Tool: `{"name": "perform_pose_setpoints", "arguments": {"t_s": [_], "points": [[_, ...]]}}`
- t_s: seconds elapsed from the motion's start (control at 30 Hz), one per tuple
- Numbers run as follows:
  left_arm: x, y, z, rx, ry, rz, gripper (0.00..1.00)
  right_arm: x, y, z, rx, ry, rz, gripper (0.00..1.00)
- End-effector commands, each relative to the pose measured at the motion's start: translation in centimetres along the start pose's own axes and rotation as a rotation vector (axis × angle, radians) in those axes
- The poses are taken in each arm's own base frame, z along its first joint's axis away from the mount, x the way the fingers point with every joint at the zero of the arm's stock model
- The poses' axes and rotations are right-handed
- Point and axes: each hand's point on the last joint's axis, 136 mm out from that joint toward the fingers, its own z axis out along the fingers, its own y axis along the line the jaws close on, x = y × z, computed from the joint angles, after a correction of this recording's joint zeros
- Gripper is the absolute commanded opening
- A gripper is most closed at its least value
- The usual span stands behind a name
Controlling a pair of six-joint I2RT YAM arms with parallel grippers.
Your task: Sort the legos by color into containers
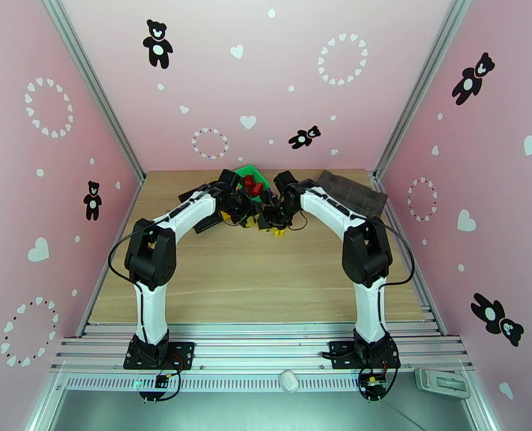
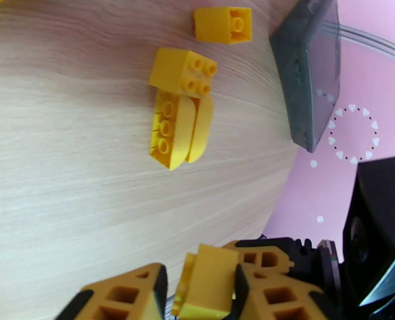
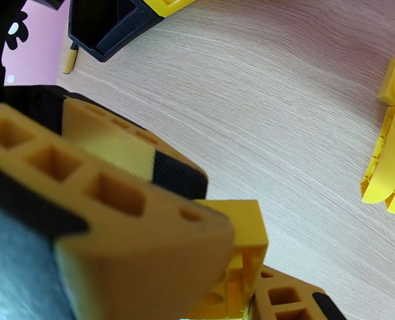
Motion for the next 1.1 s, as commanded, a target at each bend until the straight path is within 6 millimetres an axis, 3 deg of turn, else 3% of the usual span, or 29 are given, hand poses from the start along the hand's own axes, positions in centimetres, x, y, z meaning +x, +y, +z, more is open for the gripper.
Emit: {"name": "perform_pose_setpoints", "arguments": {"t_s": [0.0,0.27,0.37,0.5,0.73,0.87,1.07], "points": [[1.6,-0.1,-0.3,0.021,0.056,-0.012,0.35,-1.2,1.8,-1.5,-0.047,-0.06,-0.053,0.32],[1.8,-0.6,0.4,0.067,0.091,-0.031,0.2,-1.7,1.8,-1.4,-0.051,-0.073,-0.038,0.33],[1.5,-0.6,0.3,0.071,0.091,-0.035,0.17,-1.9,1.5,-1.6,-0.05,-0.081,-0.027,0.41],[0.6,-0.2,-0.2,0.066,0.071,-0.05,0.15,-2.2,1.1,-1.9,-0.049,-0.092,-0.01,0.63],[-1.2,1.1,-1.7,0.048,0.02,-0.077,0.14,-2.6,0.8,-3.2,-0.049,-0.122,0.001,0.7],[-3.2,2.5,-4.1,0.028,-0.052,-0.101,0.14,-3.0,0.4,-4.4,-0.036,-0.153,0.014,0.71],[-7.4,6.3,-10.6,-0.05,-0.219,-0.147,0.14,-3.1,-1.5,-5.3,0.055,-0.172,0.058,0.73]]}}
